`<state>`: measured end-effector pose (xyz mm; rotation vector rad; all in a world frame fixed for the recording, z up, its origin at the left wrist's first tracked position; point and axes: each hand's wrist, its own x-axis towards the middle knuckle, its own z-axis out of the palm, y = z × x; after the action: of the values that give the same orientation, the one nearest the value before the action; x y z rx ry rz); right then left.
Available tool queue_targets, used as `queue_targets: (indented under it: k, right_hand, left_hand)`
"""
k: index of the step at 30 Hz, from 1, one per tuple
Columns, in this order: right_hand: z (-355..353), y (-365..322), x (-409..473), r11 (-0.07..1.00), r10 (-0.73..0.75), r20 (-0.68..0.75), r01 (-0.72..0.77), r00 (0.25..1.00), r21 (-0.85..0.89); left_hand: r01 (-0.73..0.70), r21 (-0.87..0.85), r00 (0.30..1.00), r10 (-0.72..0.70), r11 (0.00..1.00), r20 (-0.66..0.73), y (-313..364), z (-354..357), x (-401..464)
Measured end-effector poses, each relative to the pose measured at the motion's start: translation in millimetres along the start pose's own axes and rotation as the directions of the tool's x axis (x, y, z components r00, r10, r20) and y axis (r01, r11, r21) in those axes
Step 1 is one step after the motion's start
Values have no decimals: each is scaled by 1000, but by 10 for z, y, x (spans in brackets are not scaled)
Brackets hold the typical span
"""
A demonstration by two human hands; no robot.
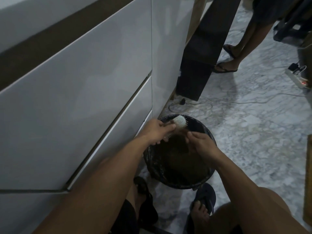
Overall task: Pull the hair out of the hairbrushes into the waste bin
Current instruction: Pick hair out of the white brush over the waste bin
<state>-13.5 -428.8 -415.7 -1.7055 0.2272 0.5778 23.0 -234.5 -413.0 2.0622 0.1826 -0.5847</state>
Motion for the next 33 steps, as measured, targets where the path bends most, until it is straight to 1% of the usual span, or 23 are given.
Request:
queue_targets:
  k: [2,5,7,9,10,12,15,17,19,21,22,24,28,33]
  right_hand:
    - [-31,21,49,1000,23,-105,-21,994,18]
    - [-37,11,75,999,39,-279,-38,959,7]
    - [-28,9,89,998,26,-378,-45,926,-40]
    - [-32,38,110,991,-9,-440,-50,898,-123]
    - [-40,61,119,984,-37,-448,-46,893,-173]
    - [-54,74,112,969,-86,-417,-20,905,-244]
    - [-23,46,28,975,-159,-319,98,934,-198]
    - [21,37,-7,954,-263,-284,206,922,-216]
    - [80,42,-23,907,-355,-225,276,907,-318]
    - [130,55,-28,831,-430,-182,308,884,-463]
    - [138,55,-30,808,-455,-196,310,869,-502]
    - [120,50,-23,813,-462,-268,283,845,-508]
    - [15,55,49,884,-372,-453,161,810,-440]
    - [-117,23,77,914,-319,-598,71,735,-400]
  left_hand:
    - [7,17,1000,-7,1000,-20,12,13,-7]
    - [14,49,1000,-13,999,-18,36,34,-19]
    - [22,60,1000,-21,998,-18,48,43,-22]
    - [26,73,1000,-24,997,-18,56,59,-30]
    - [23,77,1000,-22,997,-17,53,67,-32]
    - [21,90,1000,-20,996,-14,38,61,-42]
    - [24,111,1000,-23,994,-11,21,10,-52]
    - [19,104,1000,-19,994,1,26,7,-57]
    - [4,108,1000,-6,994,24,43,30,-68]
    - [1,127,999,-6,992,41,47,59,-75]
    - [1,139,999,-8,990,50,44,67,-76]
    - [2,146,998,-11,989,64,34,64,-75]
    - [-10,128,998,2,992,57,22,48,-62]
    - [-22,117,999,18,993,37,22,64,-48]
